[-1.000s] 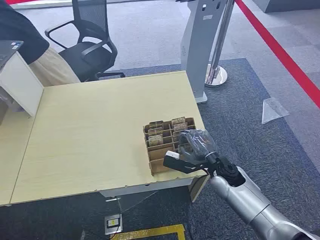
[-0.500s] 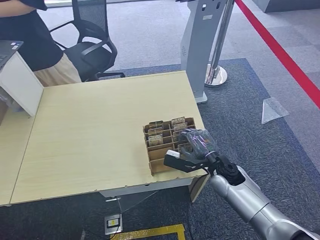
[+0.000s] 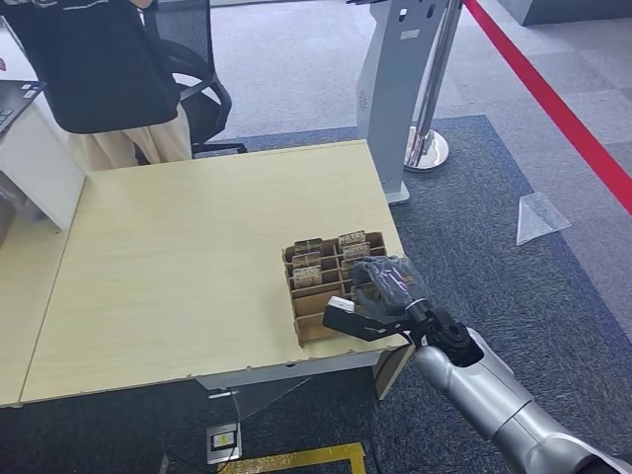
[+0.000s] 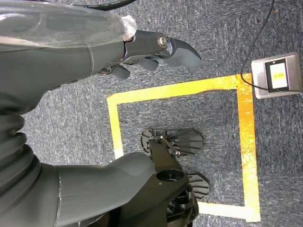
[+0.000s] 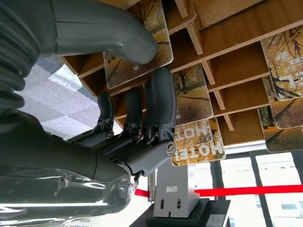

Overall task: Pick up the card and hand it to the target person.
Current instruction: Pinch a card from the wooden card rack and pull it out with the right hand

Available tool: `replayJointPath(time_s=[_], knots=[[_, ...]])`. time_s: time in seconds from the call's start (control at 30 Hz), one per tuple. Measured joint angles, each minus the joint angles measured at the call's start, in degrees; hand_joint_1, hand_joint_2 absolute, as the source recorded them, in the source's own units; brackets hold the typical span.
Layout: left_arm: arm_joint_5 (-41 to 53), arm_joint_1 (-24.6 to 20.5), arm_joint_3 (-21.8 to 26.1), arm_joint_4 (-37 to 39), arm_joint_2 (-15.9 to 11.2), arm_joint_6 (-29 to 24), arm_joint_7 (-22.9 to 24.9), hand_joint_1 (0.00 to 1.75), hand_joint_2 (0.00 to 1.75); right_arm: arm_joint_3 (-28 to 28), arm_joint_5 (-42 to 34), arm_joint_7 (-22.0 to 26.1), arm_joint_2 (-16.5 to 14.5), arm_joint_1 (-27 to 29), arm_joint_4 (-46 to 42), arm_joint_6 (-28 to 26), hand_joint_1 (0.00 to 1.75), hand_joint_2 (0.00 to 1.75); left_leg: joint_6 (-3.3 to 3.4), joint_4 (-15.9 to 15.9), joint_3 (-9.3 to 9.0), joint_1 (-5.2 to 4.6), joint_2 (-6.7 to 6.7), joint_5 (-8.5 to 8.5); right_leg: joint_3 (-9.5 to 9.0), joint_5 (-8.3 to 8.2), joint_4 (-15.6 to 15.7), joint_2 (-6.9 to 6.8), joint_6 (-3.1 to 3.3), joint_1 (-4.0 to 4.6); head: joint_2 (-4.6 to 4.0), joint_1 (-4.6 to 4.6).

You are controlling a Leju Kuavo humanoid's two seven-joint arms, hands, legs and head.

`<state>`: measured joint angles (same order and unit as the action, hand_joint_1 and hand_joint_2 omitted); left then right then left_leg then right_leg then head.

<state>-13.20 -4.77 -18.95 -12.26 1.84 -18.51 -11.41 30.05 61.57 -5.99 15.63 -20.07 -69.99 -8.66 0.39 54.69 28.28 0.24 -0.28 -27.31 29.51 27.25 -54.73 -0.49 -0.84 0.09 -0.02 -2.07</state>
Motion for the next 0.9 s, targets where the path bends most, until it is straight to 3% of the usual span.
replayJointPath(time_s=[0.13,0.47,0.63,0.9], knots=[[0.0,0.0,0.0,0.0,0.0,0.0,0.0,0.00,1.75,0.1,0.0,-0.1,0.0,0.0,0.0,0.0,1.54,1.75,0.00,0.0,-0.01,0.00,0.00,0.00,0.00,0.00,0.0,0.01,0.00,0.00,0.00,-0.01],[0.0,-0.1,0.0,0.0,0.0,0.0,-0.2,0.00,1.75,0.3,0.1,-0.3,0.0,0.0,-0.1,0.0,1.51,1.75,-0.01,0.0,-0.03,0.00,0.00,0.01,-0.02,-0.01,0.0,0.01,0.01,0.00,0.00,-0.01],[0.0,-0.1,0.0,0.0,0.0,0.0,-0.2,0.00,1.75,0.3,0.1,-0.4,0.0,0.0,-0.1,0.0,1.32,1.75,-0.01,0.0,-0.03,0.00,0.00,0.01,-0.02,-0.01,0.0,0.01,0.01,0.00,0.00,-0.01],[0.0,-0.1,0.0,0.0,0.0,0.1,-0.2,0.00,1.75,0.3,0.0,0.0,0.0,-0.1,-0.1,0.0,1.31,1.75,-0.01,0.0,-0.03,0.00,0.00,0.01,-0.02,-0.02,0.0,0.01,0.01,0.00,0.00,-0.01]])
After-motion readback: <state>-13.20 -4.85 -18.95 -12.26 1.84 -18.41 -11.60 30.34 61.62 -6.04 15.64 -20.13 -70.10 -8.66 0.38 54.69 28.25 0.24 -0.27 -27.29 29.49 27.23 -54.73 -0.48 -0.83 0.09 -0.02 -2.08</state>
